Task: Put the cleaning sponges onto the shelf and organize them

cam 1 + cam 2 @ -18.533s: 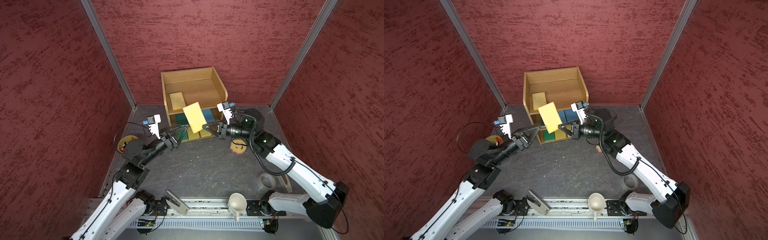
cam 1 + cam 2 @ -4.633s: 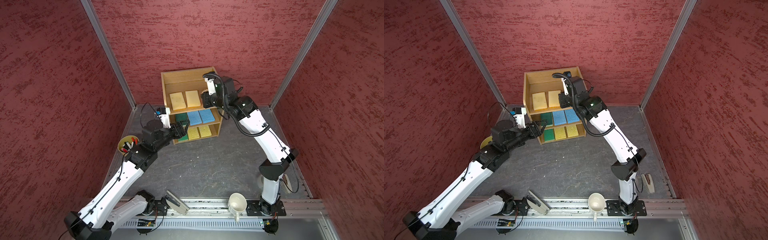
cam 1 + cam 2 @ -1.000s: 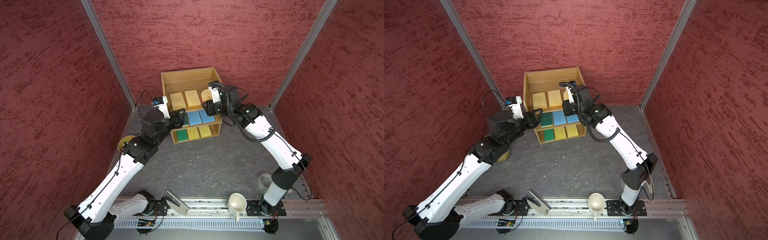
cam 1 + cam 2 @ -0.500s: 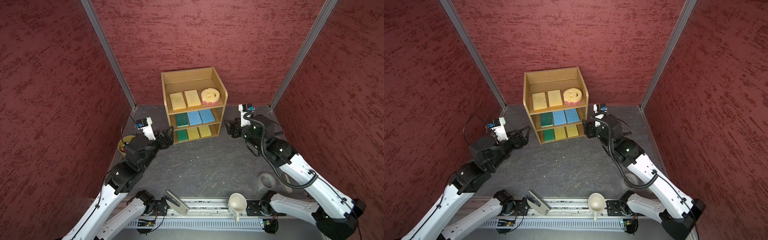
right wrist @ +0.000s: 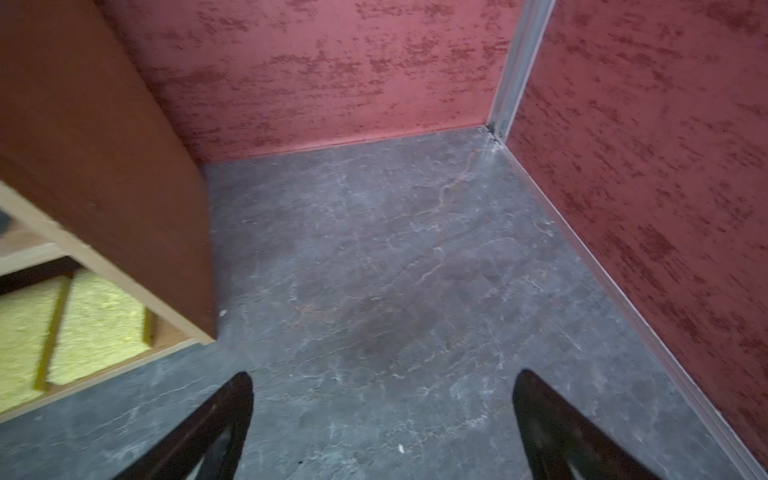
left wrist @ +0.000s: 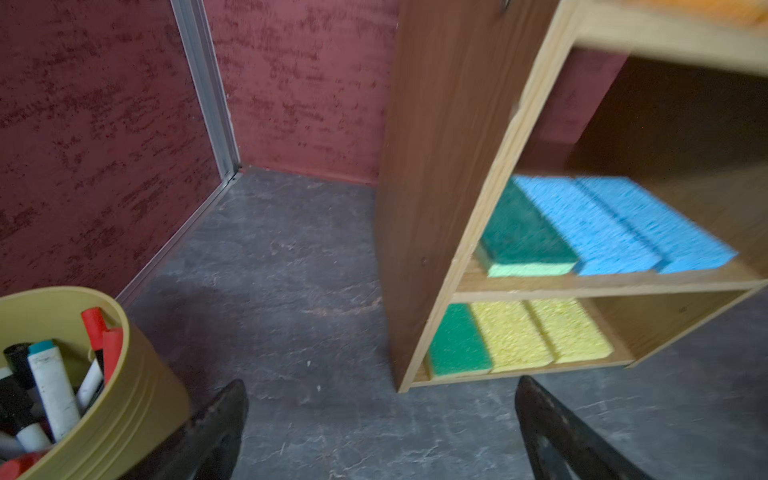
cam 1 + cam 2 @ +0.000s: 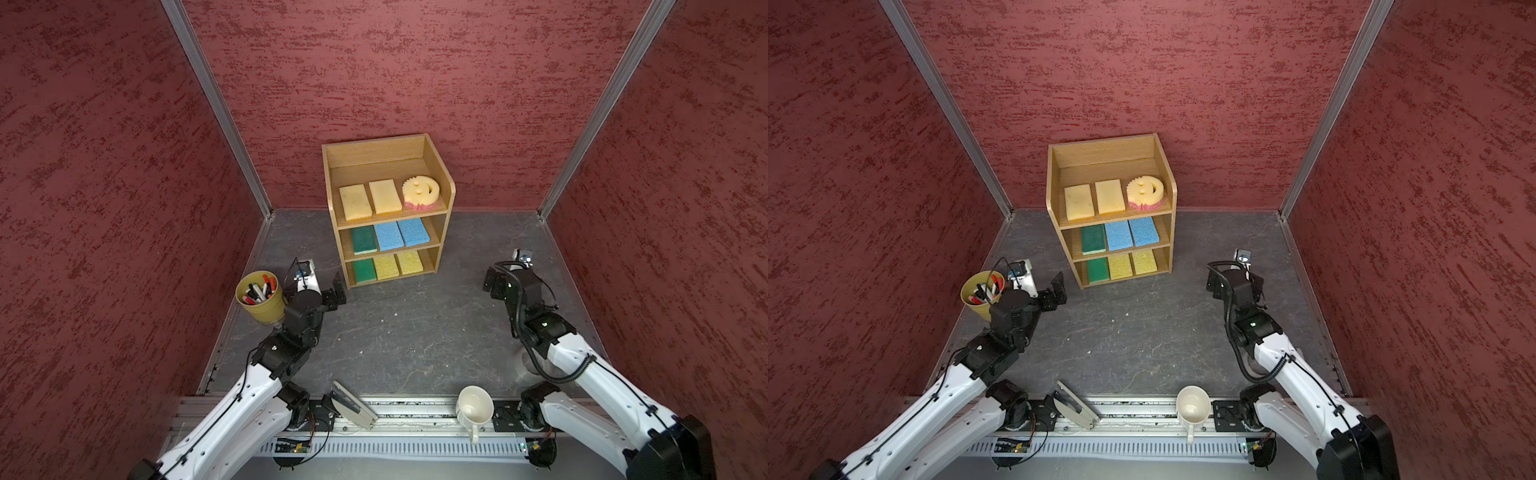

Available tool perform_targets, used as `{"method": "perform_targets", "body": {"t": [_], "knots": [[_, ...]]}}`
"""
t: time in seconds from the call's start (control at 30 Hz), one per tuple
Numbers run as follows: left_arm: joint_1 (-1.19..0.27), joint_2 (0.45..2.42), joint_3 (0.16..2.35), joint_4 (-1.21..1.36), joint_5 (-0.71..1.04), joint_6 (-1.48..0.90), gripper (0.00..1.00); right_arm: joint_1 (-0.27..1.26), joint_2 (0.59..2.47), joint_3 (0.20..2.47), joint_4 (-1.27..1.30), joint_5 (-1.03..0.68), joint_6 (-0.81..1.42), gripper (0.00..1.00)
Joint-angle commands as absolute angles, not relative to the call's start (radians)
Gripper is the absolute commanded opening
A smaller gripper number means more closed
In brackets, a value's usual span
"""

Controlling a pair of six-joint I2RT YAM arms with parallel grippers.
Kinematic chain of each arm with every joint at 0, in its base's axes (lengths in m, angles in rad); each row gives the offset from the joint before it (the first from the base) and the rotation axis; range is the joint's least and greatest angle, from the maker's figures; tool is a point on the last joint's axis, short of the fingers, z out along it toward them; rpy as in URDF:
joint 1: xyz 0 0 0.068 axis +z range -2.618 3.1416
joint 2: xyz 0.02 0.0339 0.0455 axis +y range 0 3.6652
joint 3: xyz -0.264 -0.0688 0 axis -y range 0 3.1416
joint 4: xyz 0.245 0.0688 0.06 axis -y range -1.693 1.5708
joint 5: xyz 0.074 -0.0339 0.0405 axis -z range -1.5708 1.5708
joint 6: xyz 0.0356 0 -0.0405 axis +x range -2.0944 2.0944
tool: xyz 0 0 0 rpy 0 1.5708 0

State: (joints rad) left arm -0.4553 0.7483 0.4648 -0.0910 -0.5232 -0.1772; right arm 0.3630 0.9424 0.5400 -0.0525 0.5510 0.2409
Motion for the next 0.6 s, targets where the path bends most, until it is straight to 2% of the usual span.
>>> {"method": "perform_targets", "body": {"t": [0.0,0.17,0.27,0.47,0.5,0.57], "knots": [[-0.351,0.889,0.407,0.125,-0.467,-0.057,0.99,0.320,1.005,0.447,0.274,0.676,0.196,0.99],[-0.200,1.108,0.389,0.395,-0.335,0.006,0.99,0.275,1.136,0.418,0.495,0.675,0.146,0.99],[-0.107,1.217,0.399,0.411,-0.234,-0.044,0.99,0.245,1.180,0.412,0.584,0.687,0.112,0.99],[-0.070,1.294,0.404,0.529,-0.187,-0.005,0.99,0.133,1.325,0.349,0.735,0.640,0.171,0.99],[-0.060,1.305,0.408,0.540,-0.169,0.000,0.99,0.129,1.329,0.369,0.679,0.641,0.198,0.99],[-0.044,1.336,0.416,0.590,-0.130,0.011,0.99,0.113,1.340,0.351,0.753,0.649,0.212,0.99]]}}
